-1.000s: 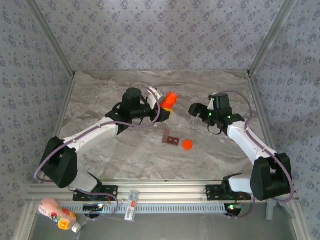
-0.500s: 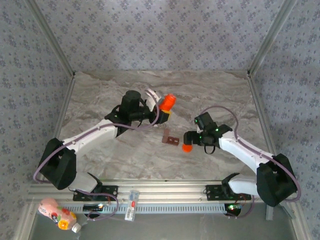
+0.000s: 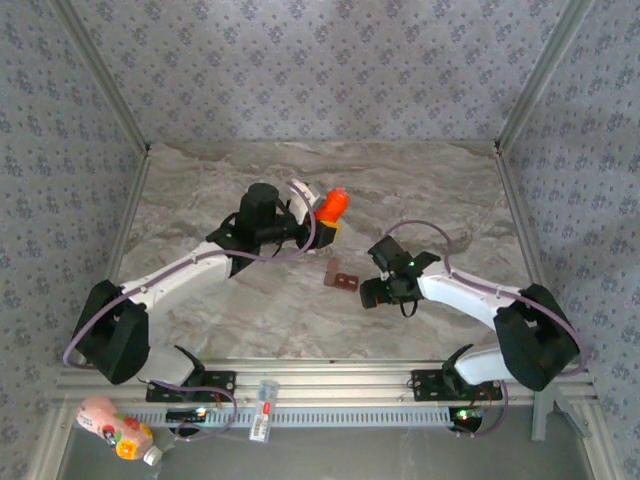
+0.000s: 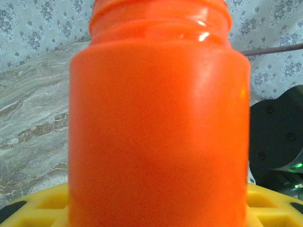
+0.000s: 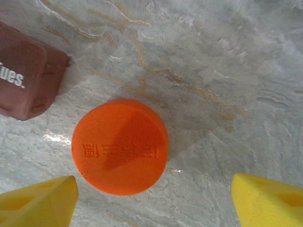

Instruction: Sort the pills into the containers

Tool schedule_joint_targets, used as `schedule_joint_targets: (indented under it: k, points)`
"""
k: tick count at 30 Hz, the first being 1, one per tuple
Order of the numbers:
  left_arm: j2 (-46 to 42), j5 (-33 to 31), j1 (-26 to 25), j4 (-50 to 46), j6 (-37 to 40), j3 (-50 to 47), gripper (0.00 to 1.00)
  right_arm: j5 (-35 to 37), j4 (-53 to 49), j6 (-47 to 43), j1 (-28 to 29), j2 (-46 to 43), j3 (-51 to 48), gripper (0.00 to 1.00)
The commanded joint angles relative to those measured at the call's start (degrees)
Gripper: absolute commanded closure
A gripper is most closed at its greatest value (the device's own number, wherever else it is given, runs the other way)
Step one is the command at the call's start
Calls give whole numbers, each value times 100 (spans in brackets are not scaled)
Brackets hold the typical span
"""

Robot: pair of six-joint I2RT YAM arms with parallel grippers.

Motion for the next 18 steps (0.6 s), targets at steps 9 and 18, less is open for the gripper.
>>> schedule_joint_targets:
  k: [9,18]
  points:
    - [-264,-48,33,257,-14,-31,100,52,-19,-159,40,455,374,18]
    - [-342,-82,47,204,14,-31,100,-109,106,-304,-133,768,483,37]
